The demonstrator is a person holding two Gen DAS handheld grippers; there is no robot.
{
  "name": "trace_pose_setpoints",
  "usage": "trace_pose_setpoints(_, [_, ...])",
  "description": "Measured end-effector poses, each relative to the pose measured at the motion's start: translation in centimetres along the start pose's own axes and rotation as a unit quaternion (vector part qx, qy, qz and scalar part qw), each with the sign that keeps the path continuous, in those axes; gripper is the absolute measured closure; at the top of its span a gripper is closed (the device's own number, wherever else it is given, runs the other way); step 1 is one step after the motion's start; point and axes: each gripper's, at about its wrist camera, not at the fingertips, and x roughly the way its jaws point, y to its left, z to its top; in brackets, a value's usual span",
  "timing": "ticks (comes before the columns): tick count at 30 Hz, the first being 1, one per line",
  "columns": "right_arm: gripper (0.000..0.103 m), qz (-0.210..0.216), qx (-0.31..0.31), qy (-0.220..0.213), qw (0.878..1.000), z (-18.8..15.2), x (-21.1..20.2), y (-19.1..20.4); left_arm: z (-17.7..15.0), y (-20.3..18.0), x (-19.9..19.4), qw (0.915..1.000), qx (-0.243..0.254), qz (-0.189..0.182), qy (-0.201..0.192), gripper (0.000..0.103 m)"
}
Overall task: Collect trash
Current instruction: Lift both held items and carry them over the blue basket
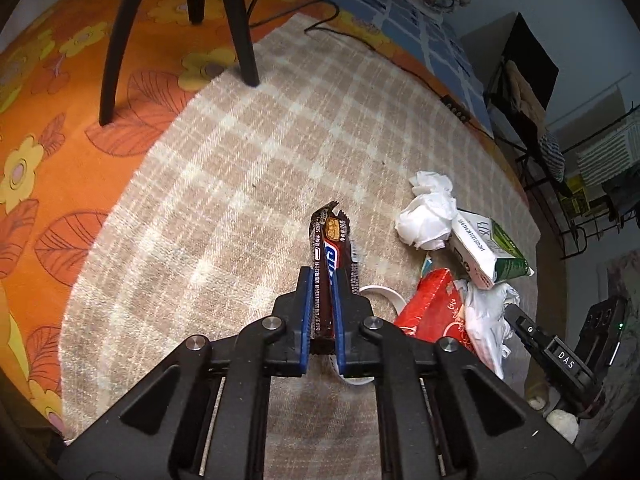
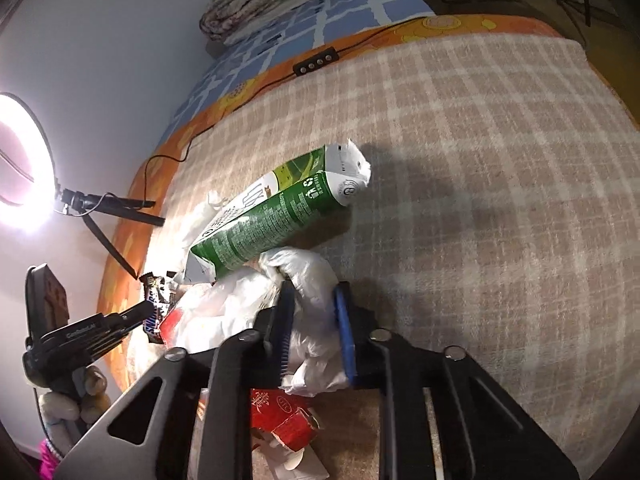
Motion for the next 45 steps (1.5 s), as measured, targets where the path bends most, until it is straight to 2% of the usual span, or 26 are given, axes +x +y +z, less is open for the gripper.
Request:
trace_pose_setpoints(1, [0.095, -0.001, -0.003, -0.003, 1.0, 0.0, -0.3, 0.1, 0.1, 0.0, -0.3, 1.0, 0.003, 0.001, -0.005, 0.096])
trace_pose_setpoints(12, [0.097, -0.013, -0.05, -0.053, 0.997, -0.6, -4.3, 1.9, -0.6, -1.0, -4.1, 0.9986, 0.032, -0.007, -0.041, 0.097])
trace_pose_setpoints(20, [0.097, -0.009, -0.087, -0.083, 0.993, -2.7, -9.0, 3.5, -3.5, -1.8, -7.8, 0.9956, 0.069, -0.031, -0.055, 0.097])
trace_pose_setpoints(26, [0.097, -0.01, -0.132, -0.086, 0.988, -6.2, -11.6, 5.2, -7.0, -2.8, -10.1, 0.9915, 0.109, -0.047, -0.053, 0.097])
trace_pose_setpoints(31, [0.097, -0.007, -0.162, -0.072, 0.984, -10.6, -12.8, 5.9, -11.1, -3.5, -11.1, 0.9867, 0.147, -0.057, -0.039, 0.097])
trace_pose_setpoints(38, [0.097, -0.007, -0.194, -0.046, 0.98, -16.4, -13.2, 6.5, -16.5, -3.0, -11.3, 0.9831, 0.169, -0.068, -0.009, 0.097])
trace_pose_setpoints(45, [0.097, -0.021, -0.214, -0.012, 0.977, -21.1, -12.1, 6.2, -20.7, -2.1, -10.3, 0.9791, 0.195, -0.054, 0.016, 0.097])
